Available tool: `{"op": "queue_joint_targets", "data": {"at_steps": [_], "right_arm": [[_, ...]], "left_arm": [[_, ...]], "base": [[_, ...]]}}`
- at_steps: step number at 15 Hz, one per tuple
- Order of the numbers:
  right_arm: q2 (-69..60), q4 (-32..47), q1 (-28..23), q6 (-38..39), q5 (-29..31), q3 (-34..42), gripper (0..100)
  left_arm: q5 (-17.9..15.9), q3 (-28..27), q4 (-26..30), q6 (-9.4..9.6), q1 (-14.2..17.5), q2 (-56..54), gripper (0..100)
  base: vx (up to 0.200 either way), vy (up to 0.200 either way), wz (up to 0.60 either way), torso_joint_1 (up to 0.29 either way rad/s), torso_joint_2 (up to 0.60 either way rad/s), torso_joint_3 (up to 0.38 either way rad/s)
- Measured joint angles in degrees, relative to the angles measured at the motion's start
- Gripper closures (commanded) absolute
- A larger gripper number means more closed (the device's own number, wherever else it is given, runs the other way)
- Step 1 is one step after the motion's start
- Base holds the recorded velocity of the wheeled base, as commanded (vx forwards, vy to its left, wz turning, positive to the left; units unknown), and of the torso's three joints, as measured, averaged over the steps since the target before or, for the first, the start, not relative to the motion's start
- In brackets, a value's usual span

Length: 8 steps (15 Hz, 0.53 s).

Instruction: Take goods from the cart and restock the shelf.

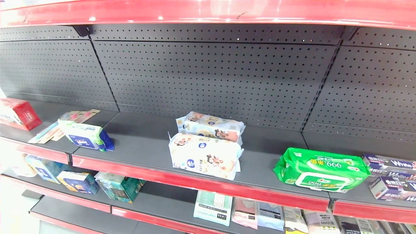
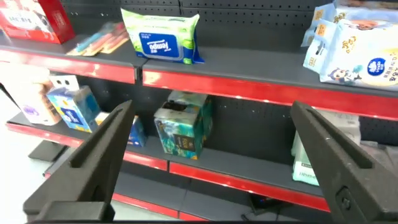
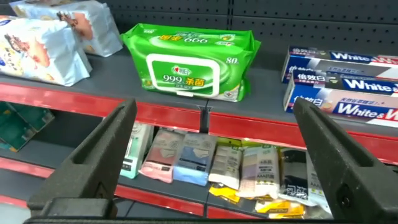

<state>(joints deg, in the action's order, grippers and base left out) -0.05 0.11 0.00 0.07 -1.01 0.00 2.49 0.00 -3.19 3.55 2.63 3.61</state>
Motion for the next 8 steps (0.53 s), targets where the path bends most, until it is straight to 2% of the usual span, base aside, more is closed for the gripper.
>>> {"op": "queue_joint_targets", "data": {"at_steps": [4,7,8], "right_arm": [[0.0,-0.1,0.0,0.1,0.0,0.0,0],[0.0,-0.1,0.0,0.2,0.0,0.0,0],[0.0,-0.1,0.0,0.0,0.0,0.0,0]], "left_arm": [[0.0,0.0,0.1,0.01,0.0,0.0,0],[-0.1,0.0,0.1,0.24,0.0,0.0,0],[-0.1,0.0,0.0,0.22,0.0,0.0,0]], "base": [[0.000,0.000,0.00,0.000,0.00,0.000],[0.000,0.000,-0.60,-0.002,0.00,0.005],[0.000,0.000,0.00,0.000,0.00,0.000]]}}
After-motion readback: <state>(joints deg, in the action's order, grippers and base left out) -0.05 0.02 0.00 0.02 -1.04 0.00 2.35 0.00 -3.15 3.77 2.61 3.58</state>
